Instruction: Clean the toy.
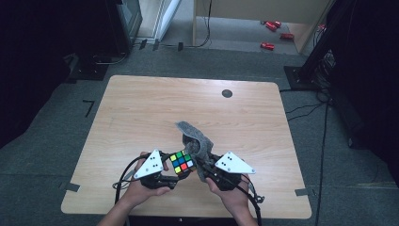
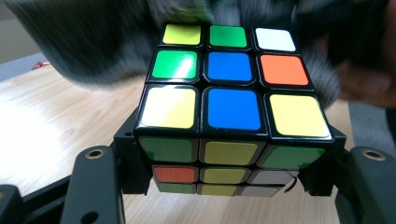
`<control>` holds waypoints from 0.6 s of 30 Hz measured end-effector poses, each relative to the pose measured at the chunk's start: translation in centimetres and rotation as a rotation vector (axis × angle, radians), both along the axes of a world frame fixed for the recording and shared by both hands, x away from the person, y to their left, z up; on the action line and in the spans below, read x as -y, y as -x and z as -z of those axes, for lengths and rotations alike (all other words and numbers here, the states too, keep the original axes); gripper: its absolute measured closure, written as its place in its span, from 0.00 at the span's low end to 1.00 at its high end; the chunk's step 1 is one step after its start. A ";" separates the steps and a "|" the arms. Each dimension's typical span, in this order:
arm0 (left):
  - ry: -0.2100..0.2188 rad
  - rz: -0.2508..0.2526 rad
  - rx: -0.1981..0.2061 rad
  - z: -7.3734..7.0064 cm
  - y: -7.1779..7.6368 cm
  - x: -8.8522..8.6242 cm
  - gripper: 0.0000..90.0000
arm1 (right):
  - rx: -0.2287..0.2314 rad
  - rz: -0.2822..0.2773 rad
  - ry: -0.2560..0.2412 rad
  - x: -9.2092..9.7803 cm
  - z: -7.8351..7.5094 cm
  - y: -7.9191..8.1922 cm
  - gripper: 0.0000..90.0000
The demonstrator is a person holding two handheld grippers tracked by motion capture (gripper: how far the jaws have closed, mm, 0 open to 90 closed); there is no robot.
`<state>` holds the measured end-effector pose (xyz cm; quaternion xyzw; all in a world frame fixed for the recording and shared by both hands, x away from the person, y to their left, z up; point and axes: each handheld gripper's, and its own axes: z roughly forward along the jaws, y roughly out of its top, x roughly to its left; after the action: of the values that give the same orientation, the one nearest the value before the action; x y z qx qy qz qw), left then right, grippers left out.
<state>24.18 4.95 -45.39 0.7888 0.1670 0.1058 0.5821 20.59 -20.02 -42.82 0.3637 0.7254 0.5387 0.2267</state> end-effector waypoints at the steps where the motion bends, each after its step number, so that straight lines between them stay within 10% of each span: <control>1: 0.018 -0.006 -0.013 -0.1 -0.2 -0.3 0.38 | -0.006 -0.001 0.005 0.0 0.2 -0.1 0.77; 10: -0.026 -0.014 -0.008 0.4 -0.2 0.0 0.38 | 0.017 -0.050 -0.039 0.2 -0.6 0.1 0.76; 18: 0.110 -0.074 -0.003 -0.9 -0.6 -2.1 0.38 | -0.030 0.005 0.039 0.8 1.5 -1.0 0.76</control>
<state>24.82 7.02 -44.52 0.7491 0.2026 0.1168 0.6198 21.58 -20.78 -44.34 0.3688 0.7381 0.5185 0.2242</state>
